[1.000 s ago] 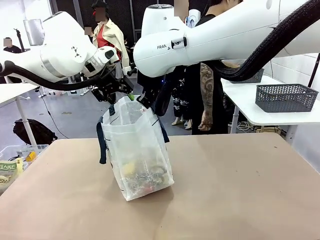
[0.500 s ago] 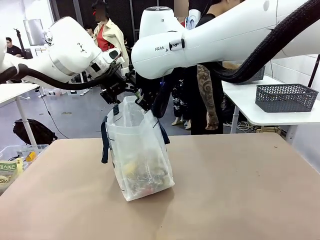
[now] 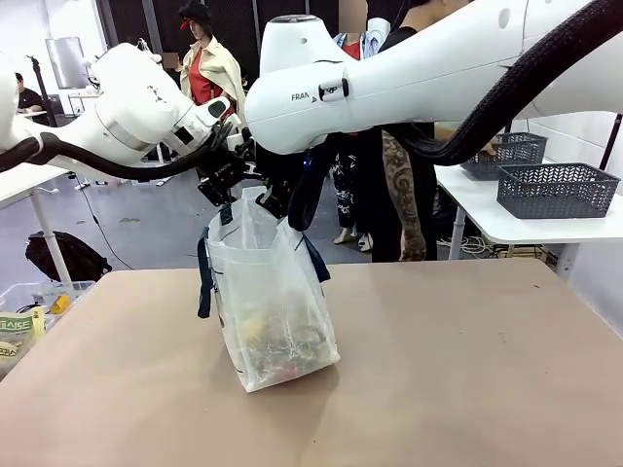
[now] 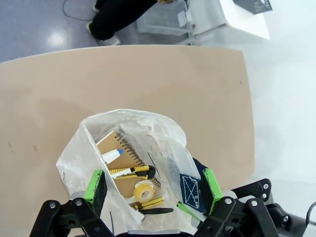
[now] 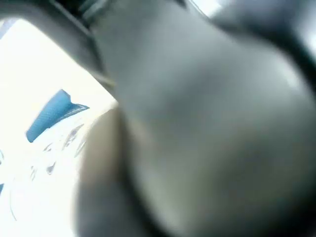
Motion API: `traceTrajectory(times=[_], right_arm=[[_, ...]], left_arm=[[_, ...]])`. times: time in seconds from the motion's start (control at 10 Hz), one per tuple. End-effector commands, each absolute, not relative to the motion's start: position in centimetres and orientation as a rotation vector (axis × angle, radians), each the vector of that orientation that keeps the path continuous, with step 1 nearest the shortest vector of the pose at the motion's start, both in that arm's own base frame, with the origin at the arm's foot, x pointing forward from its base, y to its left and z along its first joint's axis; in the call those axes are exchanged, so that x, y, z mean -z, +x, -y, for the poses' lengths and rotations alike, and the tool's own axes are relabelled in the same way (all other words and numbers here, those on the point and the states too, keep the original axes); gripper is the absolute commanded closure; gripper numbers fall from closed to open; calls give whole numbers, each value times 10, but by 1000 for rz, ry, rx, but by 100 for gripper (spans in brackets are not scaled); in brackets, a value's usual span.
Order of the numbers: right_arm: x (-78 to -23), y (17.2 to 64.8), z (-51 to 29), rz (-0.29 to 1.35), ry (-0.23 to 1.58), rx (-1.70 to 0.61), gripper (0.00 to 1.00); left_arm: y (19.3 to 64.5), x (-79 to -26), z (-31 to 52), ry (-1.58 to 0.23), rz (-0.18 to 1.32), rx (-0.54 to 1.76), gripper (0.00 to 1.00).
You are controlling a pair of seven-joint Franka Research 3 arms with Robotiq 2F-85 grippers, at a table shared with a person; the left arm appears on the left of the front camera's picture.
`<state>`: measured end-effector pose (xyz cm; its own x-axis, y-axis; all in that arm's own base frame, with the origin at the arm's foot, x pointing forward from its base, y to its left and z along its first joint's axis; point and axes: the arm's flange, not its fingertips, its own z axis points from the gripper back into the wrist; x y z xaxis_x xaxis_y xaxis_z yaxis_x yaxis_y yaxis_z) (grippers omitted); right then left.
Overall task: Transfer purchased items from the store into the shopping bag.
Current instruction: Move the Reusable shopping bag to the right side of the table.
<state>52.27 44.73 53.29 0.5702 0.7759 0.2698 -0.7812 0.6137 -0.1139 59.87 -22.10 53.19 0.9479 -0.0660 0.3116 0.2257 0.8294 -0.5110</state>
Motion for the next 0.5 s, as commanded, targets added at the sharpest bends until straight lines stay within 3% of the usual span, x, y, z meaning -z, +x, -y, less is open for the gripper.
traceTrajectory(times=[0.0, 0.4], right_arm=[[-534, 528, -459, 299, -16, -935, 100], [-533, 526, -464, 289, -19, -948, 100]], left_arm=[[605, -536, 227, -539, 261, 181, 2], [621, -530, 238, -518, 195, 158, 2]])
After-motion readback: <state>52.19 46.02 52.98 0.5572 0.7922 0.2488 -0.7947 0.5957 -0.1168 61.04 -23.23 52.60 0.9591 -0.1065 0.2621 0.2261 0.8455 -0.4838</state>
